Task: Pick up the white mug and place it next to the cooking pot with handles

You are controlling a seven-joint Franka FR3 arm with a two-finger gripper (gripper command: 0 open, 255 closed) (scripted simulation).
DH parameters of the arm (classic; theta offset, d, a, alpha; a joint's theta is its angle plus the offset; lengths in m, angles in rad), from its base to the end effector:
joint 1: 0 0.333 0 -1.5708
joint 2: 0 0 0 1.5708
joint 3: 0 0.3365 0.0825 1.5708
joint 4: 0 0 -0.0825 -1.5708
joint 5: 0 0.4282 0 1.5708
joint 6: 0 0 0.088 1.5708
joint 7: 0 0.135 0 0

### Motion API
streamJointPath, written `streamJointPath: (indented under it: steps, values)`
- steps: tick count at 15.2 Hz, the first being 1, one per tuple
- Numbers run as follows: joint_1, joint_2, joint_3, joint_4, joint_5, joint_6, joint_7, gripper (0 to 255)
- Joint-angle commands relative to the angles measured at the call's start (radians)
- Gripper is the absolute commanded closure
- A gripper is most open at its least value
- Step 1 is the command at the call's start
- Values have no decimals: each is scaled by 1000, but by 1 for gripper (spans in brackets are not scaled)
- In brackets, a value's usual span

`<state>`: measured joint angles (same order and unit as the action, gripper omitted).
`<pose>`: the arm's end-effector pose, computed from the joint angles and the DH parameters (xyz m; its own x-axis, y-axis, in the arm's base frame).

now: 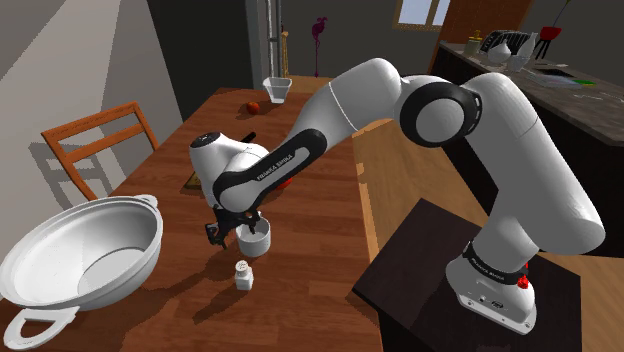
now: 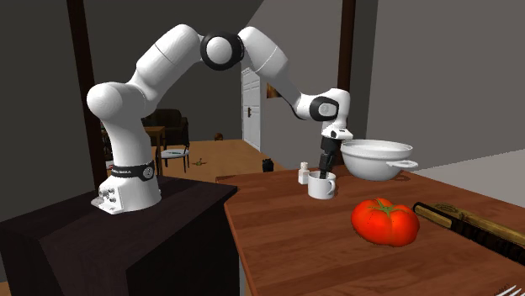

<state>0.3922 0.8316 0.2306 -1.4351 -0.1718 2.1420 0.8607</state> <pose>0.6378 0.4127 0.1542 0.9751 -0.2019 -0.0922 -0.1977 -0.9789 0.0526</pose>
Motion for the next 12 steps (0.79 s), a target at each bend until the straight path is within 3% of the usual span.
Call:
streamJointPath:
  steps: [1, 5, 12]
  values:
    - [0, 0, 0, 0, 0, 0, 0, 0]
    - [-5, -59, 10, 33, 13, -91, -8, 0]
    - [-5, -59, 10, 33, 13, -91, -8, 0]
